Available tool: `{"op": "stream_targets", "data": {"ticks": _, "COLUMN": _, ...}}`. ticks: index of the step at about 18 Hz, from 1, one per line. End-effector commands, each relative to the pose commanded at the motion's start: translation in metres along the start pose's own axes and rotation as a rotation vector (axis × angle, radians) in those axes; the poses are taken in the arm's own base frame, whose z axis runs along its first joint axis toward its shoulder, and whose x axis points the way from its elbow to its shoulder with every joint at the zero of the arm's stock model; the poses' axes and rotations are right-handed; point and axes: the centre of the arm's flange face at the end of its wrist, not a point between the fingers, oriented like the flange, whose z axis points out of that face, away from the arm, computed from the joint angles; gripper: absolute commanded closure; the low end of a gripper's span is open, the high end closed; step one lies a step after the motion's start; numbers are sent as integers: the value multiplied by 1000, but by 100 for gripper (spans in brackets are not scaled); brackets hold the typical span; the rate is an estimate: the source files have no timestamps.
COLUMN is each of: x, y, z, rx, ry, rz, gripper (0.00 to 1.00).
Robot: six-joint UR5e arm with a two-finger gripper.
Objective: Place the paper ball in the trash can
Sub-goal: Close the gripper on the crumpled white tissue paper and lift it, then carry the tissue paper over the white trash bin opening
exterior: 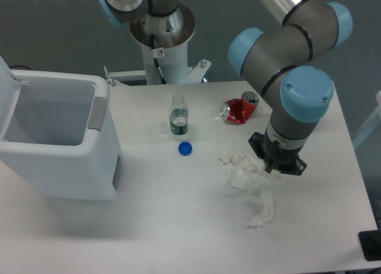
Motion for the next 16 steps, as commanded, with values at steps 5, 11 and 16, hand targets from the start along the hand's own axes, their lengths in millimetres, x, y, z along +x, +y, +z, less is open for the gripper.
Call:
{"op": "stream_targets", "data": {"ticks": 5, "x": 7, "y": 0, "z": -18, "rx": 7, "ry": -25, "rz": -17, "gripper": 100}}
{"op": "stream_targets", "data": {"ticks": 11, "x": 64, "y": -30, "z": -67, "rx": 83, "ry": -57, "rz": -65, "gripper": 100}}
{"op": "stream_targets", "data": {"ticks": 16, "x": 117, "y": -49, "z": -127, "rx": 255, "ry": -60, "rz": -117, "gripper": 100}}
